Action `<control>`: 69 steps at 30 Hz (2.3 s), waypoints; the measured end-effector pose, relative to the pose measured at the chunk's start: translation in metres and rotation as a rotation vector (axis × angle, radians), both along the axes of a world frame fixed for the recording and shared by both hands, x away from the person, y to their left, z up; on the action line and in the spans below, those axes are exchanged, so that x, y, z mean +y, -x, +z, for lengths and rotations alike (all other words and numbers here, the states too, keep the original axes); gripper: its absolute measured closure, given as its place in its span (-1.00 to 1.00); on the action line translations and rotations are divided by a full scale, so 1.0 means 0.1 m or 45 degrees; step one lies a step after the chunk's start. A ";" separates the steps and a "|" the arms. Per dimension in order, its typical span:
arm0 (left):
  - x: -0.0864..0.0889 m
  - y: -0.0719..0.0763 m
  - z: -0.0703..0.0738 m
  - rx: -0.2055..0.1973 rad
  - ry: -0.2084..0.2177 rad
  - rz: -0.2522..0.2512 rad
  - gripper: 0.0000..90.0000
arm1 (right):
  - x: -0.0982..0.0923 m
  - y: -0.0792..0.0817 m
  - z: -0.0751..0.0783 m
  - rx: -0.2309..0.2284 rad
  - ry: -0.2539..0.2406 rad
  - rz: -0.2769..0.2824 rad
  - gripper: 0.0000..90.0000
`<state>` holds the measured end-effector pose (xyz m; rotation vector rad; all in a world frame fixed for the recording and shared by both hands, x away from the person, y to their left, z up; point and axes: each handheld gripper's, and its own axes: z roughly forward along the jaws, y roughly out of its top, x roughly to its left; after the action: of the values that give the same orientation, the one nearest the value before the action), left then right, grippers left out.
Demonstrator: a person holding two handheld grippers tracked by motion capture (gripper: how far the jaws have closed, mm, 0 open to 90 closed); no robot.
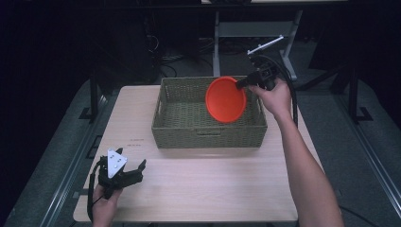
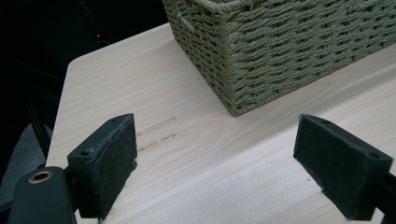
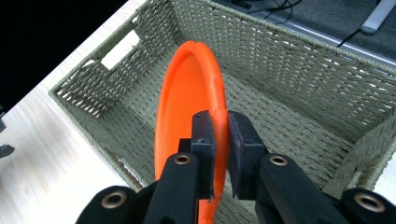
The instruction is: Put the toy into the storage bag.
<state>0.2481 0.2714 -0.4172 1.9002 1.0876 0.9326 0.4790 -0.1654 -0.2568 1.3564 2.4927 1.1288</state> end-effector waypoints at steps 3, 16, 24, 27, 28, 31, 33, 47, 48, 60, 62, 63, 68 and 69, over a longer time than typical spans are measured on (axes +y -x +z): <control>0.00 0.00 0.00 0.002 -0.001 -0.004 -0.71 | -0.02 -0.03 -0.04 0.008 -0.014 -0.016 0.81; -0.01 0.00 0.00 -0.001 0.002 -0.006 -0.71 | 0.03 -0.12 -0.16 0.033 -0.012 -0.040 0.81; 0.00 0.00 0.00 0.004 -0.001 -0.003 -0.71 | 0.05 -0.17 -0.30 0.068 -0.021 -0.066 0.81; 0.00 0.00 0.01 0.002 -0.003 -0.005 -0.71 | 0.04 -0.19 -0.36 0.079 -0.023 -0.080 0.80; 0.00 0.00 0.01 0.002 -0.003 -0.005 -0.71 | 0.04 -0.19 -0.36 0.079 -0.023 -0.080 0.80; 0.00 0.00 0.00 0.005 -0.001 -0.004 -0.71 | 0.07 -0.22 -0.44 0.096 -0.028 -0.079 0.80; 0.00 0.00 0.00 0.004 -0.001 -0.006 -0.71 | 0.08 -0.22 -0.45 0.094 -0.023 -0.076 0.80; 0.00 0.00 0.00 0.007 -0.001 -0.004 -0.71 | 0.18 -0.27 -0.68 0.154 0.033 -0.073 0.80; 0.00 0.00 0.01 0.007 -0.003 -0.005 -0.71 | 0.19 -0.27 -0.69 0.162 0.039 -0.078 0.80; 0.00 0.00 0.01 0.002 0.005 -0.001 -0.71 | 0.29 -0.30 -0.79 0.193 0.159 -0.062 0.79; 0.00 0.00 0.01 0.002 0.005 0.000 -0.71 | 0.28 -0.30 -0.81 0.207 0.162 -0.061 0.79; 0.00 0.00 0.01 0.003 0.005 -0.001 -0.71 | 0.27 -0.31 -0.81 0.214 0.146 -0.061 0.78; 0.00 0.00 0.01 0.003 -0.003 -0.007 -0.71 | 0.26 -0.30 -0.82 0.226 0.139 -0.056 0.77; 0.00 0.00 0.01 0.002 -0.001 -0.005 -0.71 | 0.25 -0.30 -0.83 0.227 0.124 -0.056 0.77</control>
<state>0.2477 0.2713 -0.4163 1.9036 1.0839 0.9298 0.5091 -0.1409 -0.3393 1.5382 2.5852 0.9017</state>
